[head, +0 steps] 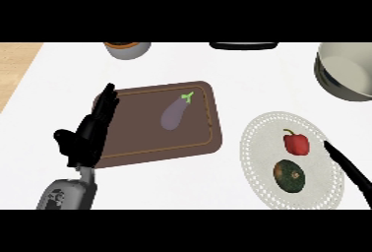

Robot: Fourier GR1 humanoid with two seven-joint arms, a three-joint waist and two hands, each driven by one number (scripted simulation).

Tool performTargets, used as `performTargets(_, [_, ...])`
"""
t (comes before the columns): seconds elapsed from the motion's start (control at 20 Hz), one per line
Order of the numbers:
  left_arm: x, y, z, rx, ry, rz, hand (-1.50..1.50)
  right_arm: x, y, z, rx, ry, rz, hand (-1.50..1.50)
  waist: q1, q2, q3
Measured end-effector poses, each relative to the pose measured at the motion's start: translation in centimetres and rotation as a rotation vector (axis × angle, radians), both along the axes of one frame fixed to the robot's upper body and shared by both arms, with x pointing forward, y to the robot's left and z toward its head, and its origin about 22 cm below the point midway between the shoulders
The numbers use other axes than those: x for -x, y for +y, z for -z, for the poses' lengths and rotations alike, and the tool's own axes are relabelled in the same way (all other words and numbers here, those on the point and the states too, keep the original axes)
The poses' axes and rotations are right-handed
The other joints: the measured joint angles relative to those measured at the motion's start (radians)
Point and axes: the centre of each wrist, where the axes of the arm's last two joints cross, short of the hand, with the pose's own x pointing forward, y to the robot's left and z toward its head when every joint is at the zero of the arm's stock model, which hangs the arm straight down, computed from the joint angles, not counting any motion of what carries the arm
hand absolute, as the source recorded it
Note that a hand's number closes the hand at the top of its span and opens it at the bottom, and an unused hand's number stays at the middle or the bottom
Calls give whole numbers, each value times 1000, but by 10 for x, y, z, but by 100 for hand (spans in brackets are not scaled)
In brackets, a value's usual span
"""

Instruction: Pick the squash from the placemat and place it in the bowl

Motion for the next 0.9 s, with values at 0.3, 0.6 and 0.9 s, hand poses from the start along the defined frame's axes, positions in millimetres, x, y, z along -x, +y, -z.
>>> performTargets(0.3, [5, 5, 5, -4, 1, -1, 0, -2, -11, 14, -90, -20, -21, -150, -1, 0, 0])
performTargets(0.6, [6, 2, 6, -7, -2, -3, 0, 5, -4, 15, -158, -26, -37, -150, -1, -1, 0])
performTargets(0.9, [2, 1, 0, -5, -1, -4, 0, 3, -4, 35, -215, 5, -29, -150, 0, 0, 0])
